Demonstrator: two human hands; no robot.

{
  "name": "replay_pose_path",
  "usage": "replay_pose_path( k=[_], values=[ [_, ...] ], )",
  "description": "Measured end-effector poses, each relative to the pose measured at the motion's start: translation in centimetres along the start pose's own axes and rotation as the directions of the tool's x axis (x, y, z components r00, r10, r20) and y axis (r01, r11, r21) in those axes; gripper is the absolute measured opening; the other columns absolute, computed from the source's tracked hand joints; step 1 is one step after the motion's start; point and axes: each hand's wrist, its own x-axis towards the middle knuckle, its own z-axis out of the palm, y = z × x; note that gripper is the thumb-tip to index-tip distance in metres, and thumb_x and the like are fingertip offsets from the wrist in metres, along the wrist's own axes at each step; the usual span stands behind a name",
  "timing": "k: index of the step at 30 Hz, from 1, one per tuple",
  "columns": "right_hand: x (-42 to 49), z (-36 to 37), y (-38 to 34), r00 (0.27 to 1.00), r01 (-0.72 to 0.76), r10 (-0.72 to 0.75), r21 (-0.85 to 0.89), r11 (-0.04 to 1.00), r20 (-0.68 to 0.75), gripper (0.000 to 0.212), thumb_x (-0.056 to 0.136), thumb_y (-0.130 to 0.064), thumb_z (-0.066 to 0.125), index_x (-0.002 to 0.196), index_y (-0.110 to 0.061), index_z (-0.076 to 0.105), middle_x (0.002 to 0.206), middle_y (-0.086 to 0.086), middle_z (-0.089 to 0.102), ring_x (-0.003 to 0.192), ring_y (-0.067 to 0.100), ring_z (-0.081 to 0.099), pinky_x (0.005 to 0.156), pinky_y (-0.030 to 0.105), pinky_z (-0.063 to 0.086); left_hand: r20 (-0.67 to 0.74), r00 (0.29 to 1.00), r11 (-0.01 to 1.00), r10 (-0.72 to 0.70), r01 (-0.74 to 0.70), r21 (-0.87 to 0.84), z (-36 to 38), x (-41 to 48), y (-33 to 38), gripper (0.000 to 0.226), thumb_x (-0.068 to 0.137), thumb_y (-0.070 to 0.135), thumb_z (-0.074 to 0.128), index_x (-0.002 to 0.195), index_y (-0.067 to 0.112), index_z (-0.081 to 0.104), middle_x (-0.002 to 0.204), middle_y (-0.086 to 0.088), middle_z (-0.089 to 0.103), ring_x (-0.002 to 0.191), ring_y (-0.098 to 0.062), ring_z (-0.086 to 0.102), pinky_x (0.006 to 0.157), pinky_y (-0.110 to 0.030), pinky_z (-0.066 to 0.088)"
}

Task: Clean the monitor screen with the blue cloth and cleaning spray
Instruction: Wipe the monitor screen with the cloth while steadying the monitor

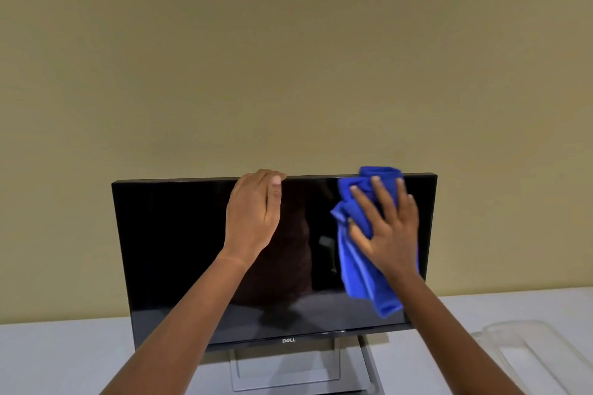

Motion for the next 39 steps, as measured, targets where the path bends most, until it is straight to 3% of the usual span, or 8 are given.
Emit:
replay_pose_path(
  k=[8, 14, 18, 21, 27, 31, 34, 39],
  values=[
    [0.6, -0.7, -0.9, 0.814, -0.575, 0.579, 0.225, 0.787, 0.055, 0.055, 0.084, -0.041, 0.043, 0.135, -0.020, 0.044, 0.150, 0.008, 0.019, 0.140, 0.039, 0.012, 0.110, 0.050, 0.025, -0.037, 0.997, 0.995, -0.063, 0.060, -0.077, 0.2, -0.2, 0.3, 0.058, 0.092, 0.037, 0.017, 0.103, 0.009, 0.066, 0.102, -0.005, 0.070, 0.100, -0.019, 0.061, 0.097, -0.036, 0.043],
    [-0.2, 0.0, -9.7, 0.993, -0.110, 0.098, 0.198, 0.974, 0.070, 0.055, 0.080, -0.041, 0.051, 0.132, -0.026, 0.045, 0.146, 0.002, 0.028, 0.142, 0.035, 0.007, 0.107, 0.051, 0.024, -0.067, 0.996, 0.994, -0.062, 0.056, -0.089, 0.2, 0.0, 0.4, 0.056, 0.092, 0.033, 0.018, 0.097, 0.007, 0.068, 0.097, -0.008, 0.071, 0.094, -0.024, 0.062, 0.086, -0.023, 0.036],
    [-1.0, 0.7, -11.3, 0.928, 0.341, -0.356, 0.131, 0.931, 0.112, 0.049, 0.084, -0.046, 0.046, 0.130, -0.030, 0.042, 0.145, -0.004, 0.030, 0.145, 0.026, -0.007, 0.113, 0.047, 0.011, -0.053, 0.996, 0.996, -0.071, 0.068, -0.058, 0.1, -0.2, 0.3, 0.060, 0.091, 0.039, 0.014, 0.101, 0.011, 0.066, 0.101, -0.003, 0.070, 0.099, -0.018, 0.059, 0.089, -0.022, 0.037],
    [-0.4, 0.7, -7.7, 0.913, 0.392, -0.399, 0.095, 0.915, 0.080, 0.053, 0.086, -0.048, 0.040, 0.137, -0.033, 0.034, 0.153, -0.008, 0.018, 0.145, 0.026, -0.005, 0.112, 0.047, 0.015, -0.060, 0.996, 0.996, -0.058, 0.054, -0.071, 0.2, -0.1, 0.1, 0.060, 0.092, 0.038, 0.015, 0.100, 0.010, 0.067, 0.100, -0.004, 0.070, 0.099, -0.021, 0.060, 0.088, -0.026, 0.040],
    [-0.1, -0.5, 2.9, 0.990, -0.140, 0.138, 0.089, 0.986, 0.025, 0.049, 0.091, -0.043, 0.037, 0.138, -0.030, 0.036, 0.155, -0.003, 0.014, 0.139, 0.037, 0.018, 0.108, 0.051, 0.031, -0.049, 0.996, 0.994, -0.076, 0.072, -0.084, 0.5, 0.0, 0.0, 0.062, 0.091, 0.042, 0.013, 0.103, 0.012, 0.066, 0.103, -0.002, 0.069, 0.105, -0.019, 0.058, 0.091, -0.025, 0.039],
    [0.3, -1.4, 2.0, 0.783, -0.620, 0.608, 0.231, 0.749, 0.132, 0.057, 0.084, -0.042, 0.037, 0.136, -0.018, 0.043, 0.152, 0.011, 0.025, 0.140, 0.040, 0.014, 0.111, 0.050, 0.027, -0.049, 0.996, 0.992, -0.080, 0.075, -0.099, 0.2, 0.0, 0.2, 0.065, 0.089, 0.045, 0.012, 0.102, 0.012, 0.067, 0.104, -0.002, 0.070, 0.106, -0.019, 0.058, 0.091, -0.024, 0.038],
    [1.5, -1.2, -2.3, 0.767, -0.639, 0.634, 0.208, 0.740, 0.101, 0.055, 0.083, -0.035, 0.042, 0.134, -0.014, 0.046, 0.147, 0.018, 0.033, 0.138, 0.045, 0.019, 0.108, 0.054, 0.029, -0.026, 0.995, 0.990, -0.097, 0.093, -0.110, -0.2, 0.0, 0.5, 0.069, 0.087, 0.049, 0.011, 0.103, 0.013, 0.067, 0.105, 0.000, 0.070, 0.108, -0.016, 0.058, 0.092, -0.022, 0.036],
    [1.3, -1.1, -12.5, 0.934, -0.352, 0.329, 0.224, 0.909, 0.138, 0.057, 0.078, -0.035, 0.047, 0.133, -0.021, 0.043, 0.145, 0.005, 0.034, 0.136, 0.038, 0.018, 0.109, 0.050, 0.017, 0.043, 0.989, 0.985, -0.145, 0.148, -0.085, -0.9, 0.8, 0.8, 0.065, 0.089, 0.046, 0.014, 0.101, 0.015, 0.070, 0.110, -0.001, 0.070, 0.110, -0.016, 0.059, 0.085, -0.016, 0.033]
  ],
)
